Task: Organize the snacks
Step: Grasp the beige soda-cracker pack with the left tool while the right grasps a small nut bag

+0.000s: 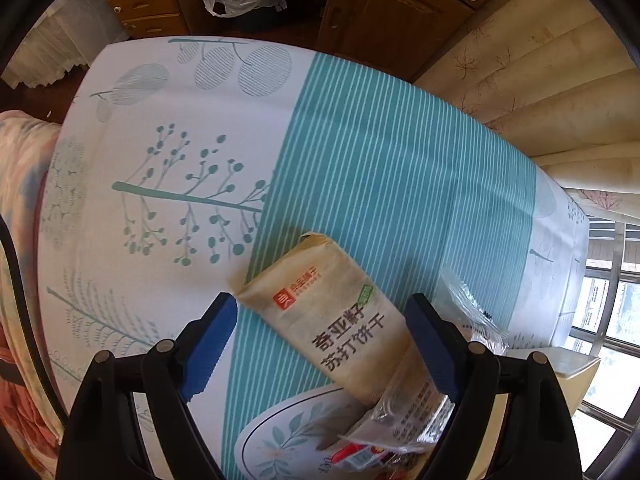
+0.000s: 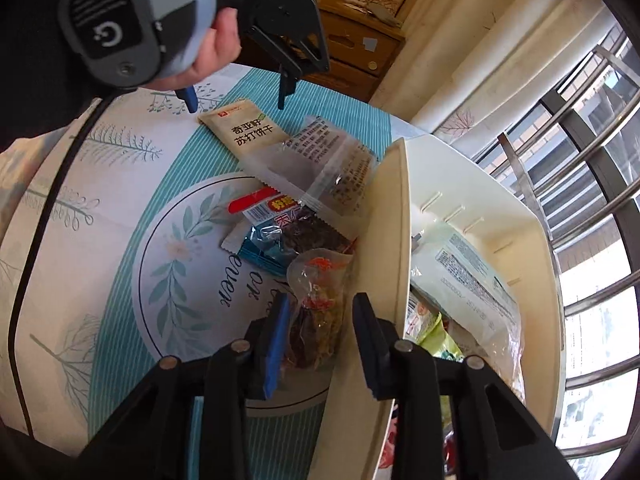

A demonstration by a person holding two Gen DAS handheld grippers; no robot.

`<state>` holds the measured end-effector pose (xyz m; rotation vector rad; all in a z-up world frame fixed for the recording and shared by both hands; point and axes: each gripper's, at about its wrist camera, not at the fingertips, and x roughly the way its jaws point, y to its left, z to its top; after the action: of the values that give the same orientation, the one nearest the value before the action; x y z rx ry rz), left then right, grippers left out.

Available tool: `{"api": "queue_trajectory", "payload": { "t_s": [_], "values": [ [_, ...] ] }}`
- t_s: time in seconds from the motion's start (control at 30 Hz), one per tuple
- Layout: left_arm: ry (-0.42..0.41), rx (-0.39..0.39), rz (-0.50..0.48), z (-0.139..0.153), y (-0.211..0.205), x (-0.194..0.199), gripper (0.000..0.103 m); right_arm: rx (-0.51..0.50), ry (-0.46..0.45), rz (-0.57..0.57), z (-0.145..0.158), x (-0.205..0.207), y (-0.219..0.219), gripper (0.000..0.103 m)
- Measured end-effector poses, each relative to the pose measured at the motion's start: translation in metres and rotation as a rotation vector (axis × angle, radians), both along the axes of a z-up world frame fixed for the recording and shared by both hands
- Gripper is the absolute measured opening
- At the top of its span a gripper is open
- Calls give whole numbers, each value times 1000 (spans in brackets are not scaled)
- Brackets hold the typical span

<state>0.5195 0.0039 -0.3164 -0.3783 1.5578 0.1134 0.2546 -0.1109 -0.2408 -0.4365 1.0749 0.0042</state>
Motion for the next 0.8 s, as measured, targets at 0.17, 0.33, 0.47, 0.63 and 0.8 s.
{"api": "queue_trajectory", "payload": {
  "t_s": [0.17, 0.33, 0.47, 0.63, 0.8],
  "values": [
    [-10, 36, -11, -8, -12, 7, 85, -6, 8, 46, -4, -1, 5, 23],
    [-11, 95, -36, -13, -26, 14, 85, -2, 11, 74, -6, 0, 9, 17],
    [6, 151, -45, -19, -38, 20, 85, 7, 11, 87, -6, 0, 9, 16],
    [31, 222, -71, -24, -56, 27, 86, 14, 11, 107, -4, -1, 7, 13],
    [80, 189, -30, -24, -49, 22, 86, 36, 21, 120, -1, -3, 5, 6]
  ]
}}
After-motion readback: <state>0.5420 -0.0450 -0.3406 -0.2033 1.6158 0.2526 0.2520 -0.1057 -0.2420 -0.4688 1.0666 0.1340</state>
